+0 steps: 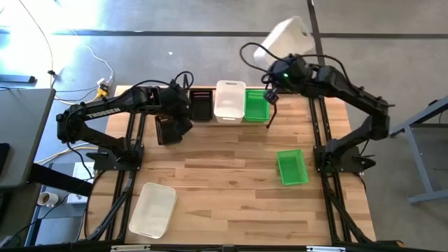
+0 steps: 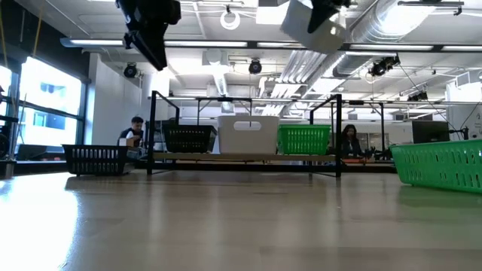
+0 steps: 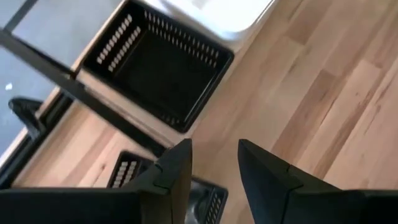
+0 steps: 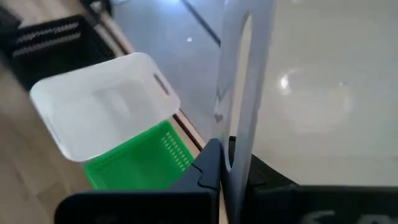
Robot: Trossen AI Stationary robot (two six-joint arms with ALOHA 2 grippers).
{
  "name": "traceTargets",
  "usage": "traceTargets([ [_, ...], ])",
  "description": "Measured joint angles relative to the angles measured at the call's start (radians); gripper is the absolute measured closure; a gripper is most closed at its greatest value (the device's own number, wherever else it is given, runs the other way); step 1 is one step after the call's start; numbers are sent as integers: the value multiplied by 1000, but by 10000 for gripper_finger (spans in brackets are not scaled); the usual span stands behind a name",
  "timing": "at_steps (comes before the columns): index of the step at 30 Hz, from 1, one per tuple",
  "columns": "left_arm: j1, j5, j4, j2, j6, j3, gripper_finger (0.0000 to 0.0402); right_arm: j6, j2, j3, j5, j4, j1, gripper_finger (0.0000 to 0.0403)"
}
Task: Stack baskets on shelf by color
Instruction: Stack the top white bin on top of the other white bin on the shelf
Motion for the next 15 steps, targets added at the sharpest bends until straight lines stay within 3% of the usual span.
traceTargets([
  [7,0,8,-54,0,-24,0,282,-252,123,41,-157,-2,-13,403],
  [15,0,8,-55,0,-20,0,282,-341,243,34,-294,-15,10,403],
])
